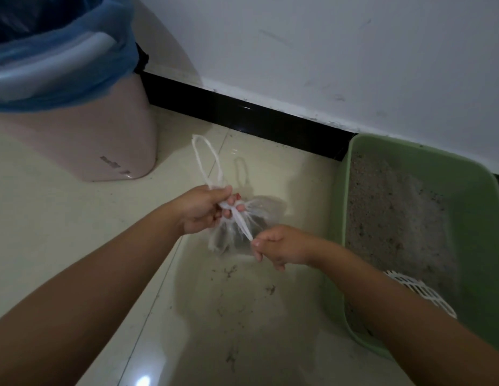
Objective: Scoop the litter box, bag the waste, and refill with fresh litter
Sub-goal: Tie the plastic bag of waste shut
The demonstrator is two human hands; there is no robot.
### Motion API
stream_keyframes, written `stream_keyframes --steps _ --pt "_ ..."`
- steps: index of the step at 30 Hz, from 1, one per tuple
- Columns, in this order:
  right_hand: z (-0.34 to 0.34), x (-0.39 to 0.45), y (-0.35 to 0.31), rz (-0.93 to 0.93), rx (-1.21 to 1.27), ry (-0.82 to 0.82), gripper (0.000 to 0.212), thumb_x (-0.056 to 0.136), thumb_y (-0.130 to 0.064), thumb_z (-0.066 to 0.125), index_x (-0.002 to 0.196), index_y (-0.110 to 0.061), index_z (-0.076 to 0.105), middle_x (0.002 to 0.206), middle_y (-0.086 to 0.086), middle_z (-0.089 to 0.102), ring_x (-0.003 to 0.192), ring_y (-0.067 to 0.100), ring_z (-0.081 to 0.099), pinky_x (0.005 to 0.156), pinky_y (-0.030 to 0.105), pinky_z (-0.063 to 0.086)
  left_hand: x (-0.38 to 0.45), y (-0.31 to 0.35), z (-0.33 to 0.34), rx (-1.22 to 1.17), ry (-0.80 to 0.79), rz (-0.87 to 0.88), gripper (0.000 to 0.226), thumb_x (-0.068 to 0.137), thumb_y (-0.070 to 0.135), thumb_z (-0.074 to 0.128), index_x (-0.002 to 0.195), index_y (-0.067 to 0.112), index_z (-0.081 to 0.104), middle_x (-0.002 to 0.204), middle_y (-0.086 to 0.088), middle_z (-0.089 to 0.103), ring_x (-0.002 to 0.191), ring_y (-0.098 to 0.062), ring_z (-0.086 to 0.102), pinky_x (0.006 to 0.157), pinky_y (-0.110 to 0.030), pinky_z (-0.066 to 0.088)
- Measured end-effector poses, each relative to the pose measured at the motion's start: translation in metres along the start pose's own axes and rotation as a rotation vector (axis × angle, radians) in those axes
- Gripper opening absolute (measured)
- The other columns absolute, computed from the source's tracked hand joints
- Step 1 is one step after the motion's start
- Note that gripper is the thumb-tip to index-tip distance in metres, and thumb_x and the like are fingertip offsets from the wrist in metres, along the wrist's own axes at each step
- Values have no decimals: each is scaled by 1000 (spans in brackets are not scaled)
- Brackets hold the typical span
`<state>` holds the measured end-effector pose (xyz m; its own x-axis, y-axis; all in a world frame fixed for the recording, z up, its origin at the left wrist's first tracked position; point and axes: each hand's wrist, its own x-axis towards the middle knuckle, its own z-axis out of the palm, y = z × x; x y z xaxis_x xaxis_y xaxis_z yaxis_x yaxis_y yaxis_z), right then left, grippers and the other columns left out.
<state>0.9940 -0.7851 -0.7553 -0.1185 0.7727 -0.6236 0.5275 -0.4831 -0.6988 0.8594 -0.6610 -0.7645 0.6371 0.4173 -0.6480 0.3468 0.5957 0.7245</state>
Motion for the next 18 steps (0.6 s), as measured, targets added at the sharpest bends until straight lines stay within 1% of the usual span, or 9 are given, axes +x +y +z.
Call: stream_keyframes --steps 2,3,6,8,11,13,15,16,18 --pt "6 5 6 14 10 -13 40 98 -20 39 60 -23 50 52 0 41 37 -1 42 54 17 40 -1 -4 3 10 88 0 46 100 27 37 56 15 41 40 5 55 37 -3 44 54 -23 26" --pt "8 6 7 21 12 -10 40 98 -20 39 60 -23 50 53 1 41 40 0 42 53 15 40 -1 -6 2 5 107 14 45 98 26 41 55 15 44 40 5 54 37 -3 44 54 -22 27" --pt "7 9 11 27 -2 51 41 99 -20 38 60 -22 50 54 0 43 47 4 43 55 14 39 0 -8 -4 69 100 87 48 90 6 54 44 17 58 43 5 56 50 -9 46 51 -19 33" --pt "1 10 14 30 -50 94 38 99 -20 39 66 -17 59 55 0 47 51 5 48 58 17 38 -2 -10 -7 161 93 129 60 83 -7 59 30 19 47 43 5 52 53 -13 46 47 -17 37" --pt "-4 10 20 -8 -253 117 32 96 -23 45 98 -3 71 85 10 66 88 23 60 75 26 41 -6 -14 -8 266 79 171 63 77 -16 60 32 21 37 52 -3 49 72 -23 58 61 -19 48" --pt "-4 8 22 -189 -393 274 43 84 -35 47 97 -2 72 94 14 68 92 26 59 77 24 42 -9 -16 -9 333 65 211 56 76 -17 62 40 17 35 54 -5 48 80 -25 61 68 -22 48" --pt "-9 5 16 -255 -311 451 61 70 -47 42 103 -4 68 94 6 62 89 19 54 72 10 36 -12 -17 -11 450 32 246 55 75 -14 65 43 19 36 55 -4 47 84 -25 62 70 -25 45" --pt "-10 6 16 -255 -304 485 65 68 -49 42 114 -7 62 103 4 57 97 17 50 78 9 35 -14 -18 -10 526 4 260 57 75 -12 66 40 23 36 53 1 47 82 -23 62 70 -25 44" --pt "-9 9 12 -250 -394 389 68 71 -42 45 133 -13 46 129 6 50 121 21 42 100 23 34 -17 -19 -7 658 -38 282 57 75 -8 68 41 24 37 44 11 46 65 -10 60 63 -16 43"
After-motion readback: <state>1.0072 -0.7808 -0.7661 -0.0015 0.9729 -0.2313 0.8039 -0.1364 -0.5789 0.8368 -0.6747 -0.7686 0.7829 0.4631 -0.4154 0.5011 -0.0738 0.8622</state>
